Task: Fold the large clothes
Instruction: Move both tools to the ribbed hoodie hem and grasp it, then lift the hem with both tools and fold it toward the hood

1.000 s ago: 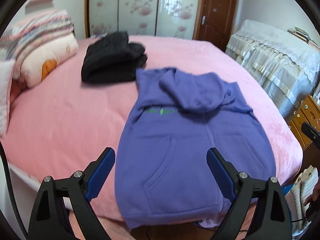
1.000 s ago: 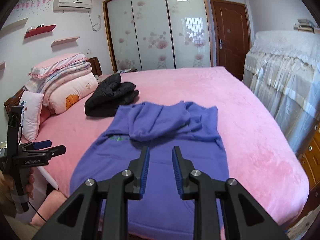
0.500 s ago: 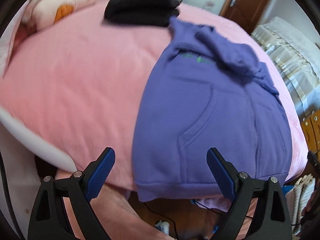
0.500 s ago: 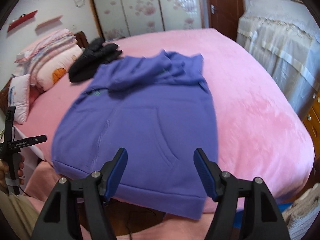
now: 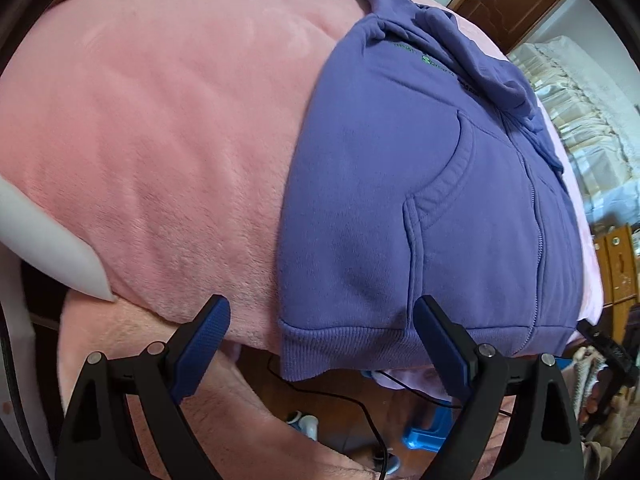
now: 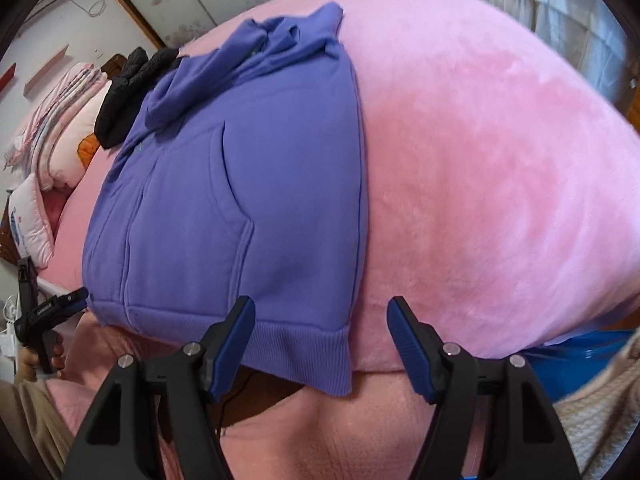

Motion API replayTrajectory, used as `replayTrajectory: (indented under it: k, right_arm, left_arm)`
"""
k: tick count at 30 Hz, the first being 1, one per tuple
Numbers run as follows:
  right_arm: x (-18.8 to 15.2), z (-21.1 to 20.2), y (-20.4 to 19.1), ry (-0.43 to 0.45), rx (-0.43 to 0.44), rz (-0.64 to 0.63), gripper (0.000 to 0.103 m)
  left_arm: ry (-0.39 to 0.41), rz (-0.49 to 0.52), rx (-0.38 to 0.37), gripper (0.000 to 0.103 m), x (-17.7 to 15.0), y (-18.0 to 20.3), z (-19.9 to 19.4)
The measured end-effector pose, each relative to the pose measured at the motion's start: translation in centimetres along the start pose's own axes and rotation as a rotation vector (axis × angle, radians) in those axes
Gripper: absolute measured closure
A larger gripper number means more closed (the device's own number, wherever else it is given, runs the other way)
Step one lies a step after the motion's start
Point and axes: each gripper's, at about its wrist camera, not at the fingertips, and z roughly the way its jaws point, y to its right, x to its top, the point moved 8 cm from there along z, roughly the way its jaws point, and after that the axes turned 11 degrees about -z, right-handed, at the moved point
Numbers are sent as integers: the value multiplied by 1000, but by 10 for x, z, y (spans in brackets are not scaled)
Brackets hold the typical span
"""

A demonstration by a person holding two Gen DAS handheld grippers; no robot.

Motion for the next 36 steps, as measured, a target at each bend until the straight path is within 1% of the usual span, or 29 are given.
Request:
replayTrajectory:
  k: [1, 4, 6, 8, 13, 14, 15, 16, 18, 20, 22, 24, 26, 27, 28, 29, 30, 31, 33, 35, 36]
  right_arm:
    - [-4, 4, -1, -13, 23, -3, 38]
    - [-13, 16, -4, -60, 69, -12, 47]
    - [-17, 22, -5, -82, 87, -17, 54]
    - [-20, 30, -5, -97, 99, -16, 55]
    - [-19, 32, -5, -81, 127, -4, 56]
    - [-19, 31, -7, -80, 145, -5, 64]
    - [-21, 31, -9, -82, 174, -7, 71]
    - [-21, 30, -12, -84, 195, -17, 71]
    - [-20, 31, -15, -87, 190, -41, 71]
    - [-20, 32, -16, -87, 204, -43, 71]
    - [-21, 35, -15, -92, 211, -40, 71]
    - [-19, 38, -14, -92, 217, -31, 71]
    - [-17, 39, -17, -92, 207, -39, 71]
    - [-16, 39, -20, -93, 195, -55, 75]
    - [-16, 38, -23, -93, 182, -75, 81]
    - [-15, 37, -27, -93, 181, -89, 92]
    - [-14, 36, -31, -90, 176, -101, 93]
    - [-11, 31, -35, -82, 159, -125, 93]
    - [-4, 18, -46, -46, 146, -179, 94]
    - [6, 1, -54, 1, 152, -205, 94]
    - [12, -8, -58, 29, 164, -209, 94]
  left_arm:
    - [-9, -5, -14, 13, 0, -2, 2]
    - [-37, -14, -51, 20, -1, -4, 8]
    - [-48, -29, -75, 20, -1, -5, 11]
    - [-48, -38, -92, 21, 0, -7, 12]
    - [-46, -35, -102, 21, -1, -11, 13]
    - [-44, -31, -104, 24, -1, -10, 12]
    - [-45, -23, -115, 38, -1, -10, 10]
    - [-56, -12, -137, 50, -2, -5, 10]
    - [-56, -3, -126, 50, -2, -2, 11]
    - [-55, -1, -119, 50, -2, -1, 12]
    - [-56, -8, -124, 46, -2, -1, 15]
    - [-54, -15, -126, 45, -2, -2, 16]
    - [-52, -7, -109, 46, -2, 0, 17]
    - [-50, 1, -99, 47, -2, 1, 17]
    - [-47, 14, -93, 60, -2, 5, 16]
    - [-61, 22, -100, 72, -3, 7, 14]
    - [-67, 37, -99, 81, -3, 12, 12]
    - [-68, 53, -87, 87, -3, 17, 8]
    - [-63, 94, -63, 88, -3, 28, -2]
    - [-57, 109, -90, 89, -1, 39, -14]
    - [-49, 108, -121, 89, 1, 47, -22]
